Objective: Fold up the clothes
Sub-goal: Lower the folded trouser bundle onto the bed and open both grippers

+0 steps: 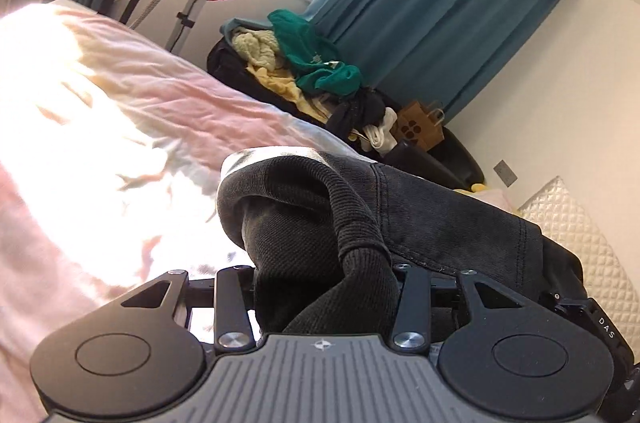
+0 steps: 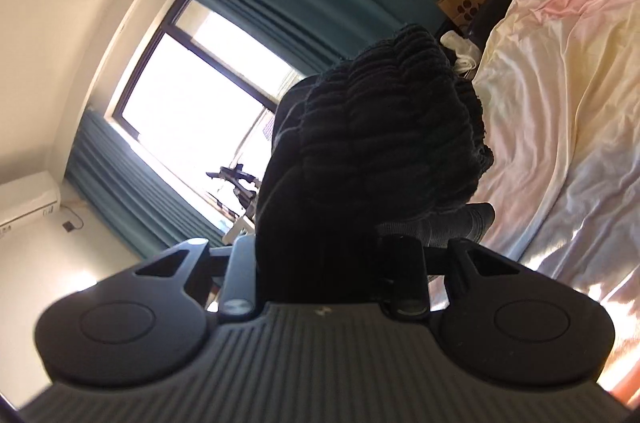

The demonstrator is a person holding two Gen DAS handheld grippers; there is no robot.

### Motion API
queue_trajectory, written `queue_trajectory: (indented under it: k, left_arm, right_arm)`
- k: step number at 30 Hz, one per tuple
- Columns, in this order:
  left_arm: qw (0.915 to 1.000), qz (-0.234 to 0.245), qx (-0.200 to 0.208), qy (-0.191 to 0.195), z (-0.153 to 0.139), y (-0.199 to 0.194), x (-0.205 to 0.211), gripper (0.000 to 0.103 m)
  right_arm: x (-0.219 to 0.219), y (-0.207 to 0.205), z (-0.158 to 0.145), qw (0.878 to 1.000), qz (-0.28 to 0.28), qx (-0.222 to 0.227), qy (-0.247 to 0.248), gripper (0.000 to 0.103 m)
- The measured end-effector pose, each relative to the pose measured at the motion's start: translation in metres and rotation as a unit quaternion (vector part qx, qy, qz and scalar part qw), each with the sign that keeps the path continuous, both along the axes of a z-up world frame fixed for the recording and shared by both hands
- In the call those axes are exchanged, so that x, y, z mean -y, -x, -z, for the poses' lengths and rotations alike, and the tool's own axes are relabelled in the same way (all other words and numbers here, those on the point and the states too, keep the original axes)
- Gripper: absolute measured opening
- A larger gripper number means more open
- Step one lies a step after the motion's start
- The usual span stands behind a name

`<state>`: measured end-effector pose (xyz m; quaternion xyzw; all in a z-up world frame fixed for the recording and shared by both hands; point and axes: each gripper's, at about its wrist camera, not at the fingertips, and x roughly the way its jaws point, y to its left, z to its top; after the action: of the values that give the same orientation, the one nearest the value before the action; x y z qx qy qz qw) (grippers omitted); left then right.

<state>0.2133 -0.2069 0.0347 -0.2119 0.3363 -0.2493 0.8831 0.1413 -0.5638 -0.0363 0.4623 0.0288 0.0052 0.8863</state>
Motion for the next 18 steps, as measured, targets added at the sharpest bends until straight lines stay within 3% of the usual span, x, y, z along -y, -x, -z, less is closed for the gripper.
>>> queue_trajectory:
  k: [6,11,15,18]
  left_arm:
    - [0.9982,0.051,0.014,-0.027,0.024,-0.080,0.111,0.045]
    - [0.9873,0.095,0.066,-0.109,0.069,-0.132,0.199,0.045]
    - [0.9834,0.097,0.059,-0.142,0.109,-0.156,0.227,0.047]
    - [0.9773,0.116,0.055,-0.168,0.131,-0.158,0.221,0.051]
  right_arm:
    - [0.061,-0.028,0.037,0.997,0.070,0.016,-0.013,0.035]
    - [0.072,-0.042,0.080,0.994,0.103,-0.017,-0.023,0.035]
    - [0.080,-0.053,0.115,0.990,0.129,-0.043,-0.031,0.035]
    - [0.086,-0.061,0.141,0.986,0.149,-0.062,-0.037,0.036]
